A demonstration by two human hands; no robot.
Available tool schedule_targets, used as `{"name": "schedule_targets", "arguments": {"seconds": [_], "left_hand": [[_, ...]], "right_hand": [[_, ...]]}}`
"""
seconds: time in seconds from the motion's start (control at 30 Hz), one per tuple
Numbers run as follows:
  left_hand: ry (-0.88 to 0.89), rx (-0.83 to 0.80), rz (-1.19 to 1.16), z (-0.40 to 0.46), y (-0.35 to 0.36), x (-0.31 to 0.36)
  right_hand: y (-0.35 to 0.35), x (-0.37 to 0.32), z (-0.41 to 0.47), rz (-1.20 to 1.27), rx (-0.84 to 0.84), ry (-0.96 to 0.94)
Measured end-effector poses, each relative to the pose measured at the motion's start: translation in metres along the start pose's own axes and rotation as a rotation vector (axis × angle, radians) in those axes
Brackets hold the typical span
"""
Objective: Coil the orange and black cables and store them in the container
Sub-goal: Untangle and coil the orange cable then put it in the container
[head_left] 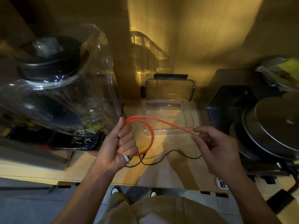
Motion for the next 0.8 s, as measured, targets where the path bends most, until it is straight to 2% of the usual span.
{"name": "schedule_targets", "arguments": {"seconds": [0.1, 0.17, 0.27, 0.37, 0.57, 0.8], "left_hand": [[0.036, -0.069, -0.108, 0.000, 0.002, 0.005], [0.082, -0.048, -0.132, -0.002, 0.003, 0.010], [0.210, 0.066, -0.146, -0.006, 0.001, 0.022], [0.327, 0.243, -0.109, -0.006, -0.002, 0.031], [0.376, 0.401, 0.068, 0.001, -0.003, 0.032], [0.389, 0.552, 0.321, 0.007, -0.004, 0.030]], "right_hand": [[-0.003, 0.007, -0.003, -0.053, 0.002, 0.024], [-0.002, 0.012, -0.006, -0.119, -0.038, 0.058], [0.003, 0.027, -0.013, -0.232, -0.122, 0.121], [0.018, 0.036, -0.022, -0.336, -0.326, 0.162], [0.051, 0.025, -0.037, -0.231, -0.689, 0.112], [0.060, -0.013, -0.038, 0.086, -0.808, 0.043]]}}
Point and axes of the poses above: each hand's wrist, its own z-axis towards the middle knuckle, its own y-axis out of the palm, x = y × z, the point moved 8 cm from there along z, towards the middle knuckle, and after that the axes turned 12 degrees about -y, right-handed, at the moved point
